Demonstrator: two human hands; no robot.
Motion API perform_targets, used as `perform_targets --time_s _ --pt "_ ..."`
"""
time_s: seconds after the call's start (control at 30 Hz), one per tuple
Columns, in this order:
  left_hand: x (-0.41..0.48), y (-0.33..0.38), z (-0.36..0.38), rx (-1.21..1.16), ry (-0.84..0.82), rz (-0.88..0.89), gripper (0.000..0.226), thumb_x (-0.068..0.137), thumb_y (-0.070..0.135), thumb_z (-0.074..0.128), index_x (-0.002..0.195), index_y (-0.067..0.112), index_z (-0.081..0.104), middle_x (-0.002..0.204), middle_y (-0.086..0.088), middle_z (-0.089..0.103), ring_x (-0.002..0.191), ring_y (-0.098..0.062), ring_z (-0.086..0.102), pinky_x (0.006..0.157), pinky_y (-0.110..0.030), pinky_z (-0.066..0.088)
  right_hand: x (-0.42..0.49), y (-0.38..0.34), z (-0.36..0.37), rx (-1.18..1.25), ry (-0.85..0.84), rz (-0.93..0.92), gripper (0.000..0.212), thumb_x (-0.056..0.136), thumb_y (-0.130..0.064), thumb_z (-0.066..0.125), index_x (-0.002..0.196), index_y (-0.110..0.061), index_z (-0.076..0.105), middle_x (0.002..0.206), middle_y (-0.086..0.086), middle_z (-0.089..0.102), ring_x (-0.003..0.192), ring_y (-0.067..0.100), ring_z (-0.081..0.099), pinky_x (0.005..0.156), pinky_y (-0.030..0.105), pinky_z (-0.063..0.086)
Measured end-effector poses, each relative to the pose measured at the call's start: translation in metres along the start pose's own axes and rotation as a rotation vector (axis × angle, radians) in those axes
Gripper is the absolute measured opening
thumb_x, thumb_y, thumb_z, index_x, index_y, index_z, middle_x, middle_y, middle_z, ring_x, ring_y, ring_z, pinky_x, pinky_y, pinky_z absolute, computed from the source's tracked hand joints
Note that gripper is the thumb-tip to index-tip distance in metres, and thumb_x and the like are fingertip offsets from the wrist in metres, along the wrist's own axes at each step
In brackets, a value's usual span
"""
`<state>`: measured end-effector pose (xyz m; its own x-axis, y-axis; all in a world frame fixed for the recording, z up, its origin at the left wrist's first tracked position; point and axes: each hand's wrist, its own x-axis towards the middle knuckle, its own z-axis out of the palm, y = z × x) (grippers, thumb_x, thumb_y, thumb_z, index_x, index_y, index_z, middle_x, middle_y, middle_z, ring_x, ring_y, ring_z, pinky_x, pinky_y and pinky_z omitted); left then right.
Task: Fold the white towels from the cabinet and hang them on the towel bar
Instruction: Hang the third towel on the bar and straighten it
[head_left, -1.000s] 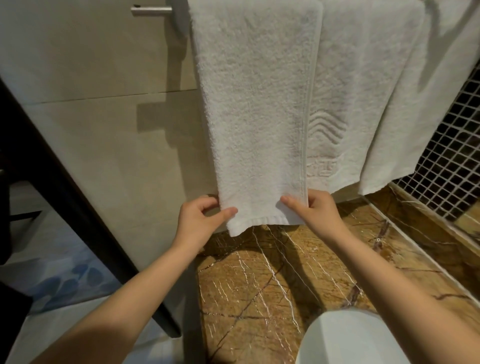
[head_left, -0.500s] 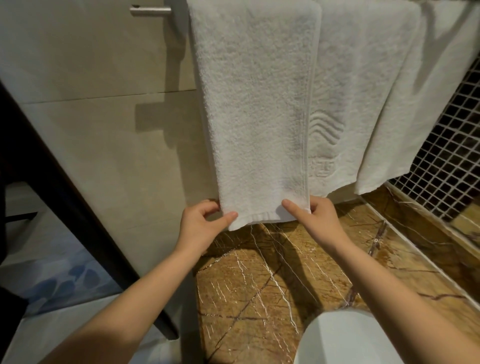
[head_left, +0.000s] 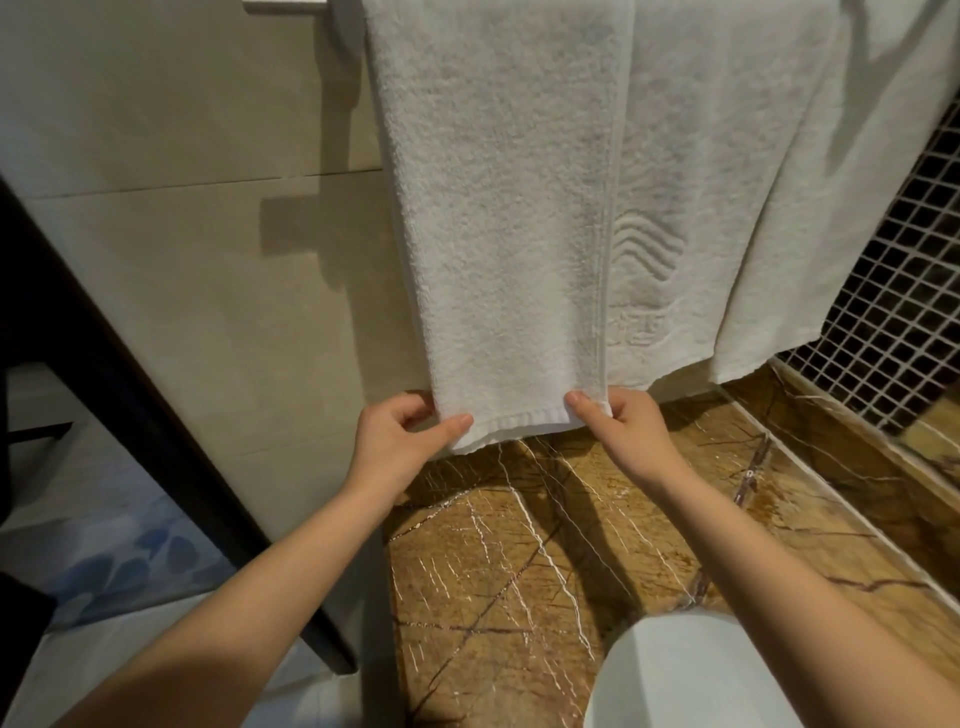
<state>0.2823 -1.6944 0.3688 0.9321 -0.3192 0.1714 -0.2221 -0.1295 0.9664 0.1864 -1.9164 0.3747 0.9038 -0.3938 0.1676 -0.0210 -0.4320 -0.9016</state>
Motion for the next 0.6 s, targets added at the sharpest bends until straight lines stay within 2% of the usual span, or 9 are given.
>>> perform_targets --time_s 0.1,0.2,0.27,0.3,0.37,0.43,0.5,0.6 --pt "0.001 0.001 0.002 -0.009 0.001 0.018 0.015 0.067 0.019 0.084 0.077 0.023 0.073 0.082 0.011 0.074 0.079 -0.009 0.07 0.068 -0.02 0.055 0.001 0.002 0.001 -0.076 0.006 -0.02 0.042 0.093 -0.032 0.058 0.055 -0.023 0.043 0.042 -0.013 0.043 0.037 0.001 0.035 0.044 0.013 0.027" --pt "0.0 0.002 0.002 0.001 -0.006 0.04 0.017 0.068 0.017 0.083 0.076 0.025 0.071 0.083 0.015 0.074 0.08 -0.006 0.07 0.07 -0.018 0.055 0.0 0.003 0.002 -0.154 0.012 -0.072 0.028 0.095 -0.029 0.056 0.067 -0.032 0.055 0.054 -0.019 0.059 0.047 -0.005 0.049 0.046 0.01 0.033" --pt "-0.001 0.003 0.002 0.015 -0.002 0.053 0.018 0.067 0.016 0.083 0.076 0.027 0.071 0.083 0.016 0.074 0.081 -0.006 0.07 0.072 -0.019 0.056 0.003 0.003 0.002 -0.233 0.019 -0.111 0.021 0.095 -0.03 0.054 0.076 -0.029 0.061 0.073 -0.013 0.063 0.064 -0.001 0.055 0.056 0.018 0.038" --pt "-0.001 0.003 0.002 0.016 0.0 0.062 0.02 0.067 0.016 0.084 0.077 0.028 0.072 0.084 0.015 0.074 0.082 -0.006 0.07 0.073 -0.019 0.055 0.004 0.004 0.003 -0.269 0.022 -0.127 0.018 0.095 -0.03 0.054 0.081 -0.025 0.065 0.083 -0.011 0.065 0.074 0.007 0.058 0.061 0.023 0.042" --pt "0.0 0.003 0.002 0.012 0.012 0.08 0.022 0.067 0.014 0.084 0.079 0.028 0.072 0.085 0.013 0.074 0.082 -0.006 0.07 0.073 -0.017 0.055 0.008 0.005 0.004 -0.361 0.012 -0.155 0.024 0.096 -0.03 0.052 0.097 -0.015 0.071 0.1 -0.004 0.066 0.091 0.017 0.059 0.075 0.032 0.05" --pt "0.0 0.002 0.003 -0.019 0.037 0.083 0.024 0.068 0.009 0.083 0.08 0.026 0.072 0.084 0.012 0.074 0.081 -0.006 0.07 0.071 -0.015 0.054 0.011 0.004 0.006 -0.438 -0.017 -0.167 0.029 0.096 -0.03 0.052 0.106 -0.011 0.071 0.111 0.001 0.066 0.102 0.02 0.057 0.085 0.039 0.05" --pt "0.002 0.001 0.003 -0.066 0.06 0.071 0.028 0.069 0.004 0.081 0.083 0.027 0.07 0.083 0.013 0.074 0.079 -0.004 0.07 0.067 -0.013 0.052 0.012 0.001 0.008 -0.406 -0.022 -0.156 0.025 0.093 -0.028 0.057 0.103 -0.011 0.073 0.114 0.001 0.064 0.105 0.02 0.056 0.089 0.04 0.048" --pt "0.005 0.0 0.002 -0.068 0.065 0.06 0.031 0.07 0.003 0.08 0.084 0.028 0.069 0.082 0.014 0.073 0.078 -0.003 0.069 0.066 -0.012 0.052 0.009 -0.005 0.009 -0.145 0.017 -0.076 0.013 0.084 -0.025 0.069 0.094 -0.018 0.074 0.114 -0.008 0.062 0.105 0.011 0.058 0.088 0.033 0.05"
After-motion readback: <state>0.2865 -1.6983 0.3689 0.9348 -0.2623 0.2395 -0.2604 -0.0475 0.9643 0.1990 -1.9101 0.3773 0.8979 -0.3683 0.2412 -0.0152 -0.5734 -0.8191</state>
